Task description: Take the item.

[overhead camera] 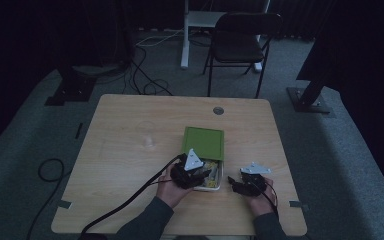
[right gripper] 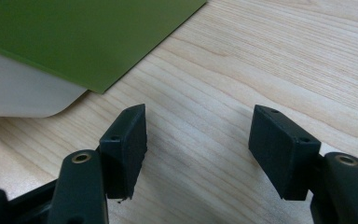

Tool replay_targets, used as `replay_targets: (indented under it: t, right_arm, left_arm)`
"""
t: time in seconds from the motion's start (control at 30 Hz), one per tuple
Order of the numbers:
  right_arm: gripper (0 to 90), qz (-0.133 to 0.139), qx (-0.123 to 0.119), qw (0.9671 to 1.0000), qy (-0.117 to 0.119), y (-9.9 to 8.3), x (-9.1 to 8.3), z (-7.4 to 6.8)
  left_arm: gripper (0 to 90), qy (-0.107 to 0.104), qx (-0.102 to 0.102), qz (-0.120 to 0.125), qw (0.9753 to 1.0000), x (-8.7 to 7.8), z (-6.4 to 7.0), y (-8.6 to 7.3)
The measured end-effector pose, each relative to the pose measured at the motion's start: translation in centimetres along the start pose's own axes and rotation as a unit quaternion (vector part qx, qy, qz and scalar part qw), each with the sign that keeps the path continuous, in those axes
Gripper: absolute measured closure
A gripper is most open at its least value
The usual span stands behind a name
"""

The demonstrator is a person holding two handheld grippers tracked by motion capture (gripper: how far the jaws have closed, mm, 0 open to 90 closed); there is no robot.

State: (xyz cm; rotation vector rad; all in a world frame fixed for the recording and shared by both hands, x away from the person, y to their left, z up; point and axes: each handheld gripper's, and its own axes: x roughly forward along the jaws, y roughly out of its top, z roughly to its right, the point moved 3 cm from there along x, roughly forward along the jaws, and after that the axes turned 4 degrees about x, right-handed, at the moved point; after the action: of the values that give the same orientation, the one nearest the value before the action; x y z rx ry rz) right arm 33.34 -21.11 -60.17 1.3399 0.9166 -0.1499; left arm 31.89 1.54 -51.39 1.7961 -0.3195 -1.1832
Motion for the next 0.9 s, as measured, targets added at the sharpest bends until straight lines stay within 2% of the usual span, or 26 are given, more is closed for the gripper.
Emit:
replay_targets:
  t: [0.5, 0.67, 0.9]
  right_arm:
    - [36.4, 0.0, 0.001, 1.0, 0.001, 0.0, 0.0, 0.0]
    - [36.4, 0.0, 0.001, 1.0, 0.001, 0.0, 0.0, 0.0]
    - [36.5, 0.0, 0.0, 1.0, 0.001, 0.0, 0.0, 0.0]
  left_arm:
    - [85.5, -0.005, 0.006, -0.021, 0.9998, 0.2, -0.15, -0.32]
    - [89.4, -0.008, 0.01, -0.024, 0.9996, 0.15, -0.18, -0.36]
    - [90.0, -0.012, 0.012, -0.026, 0.9995, -0.12, -0.28, -0.31]
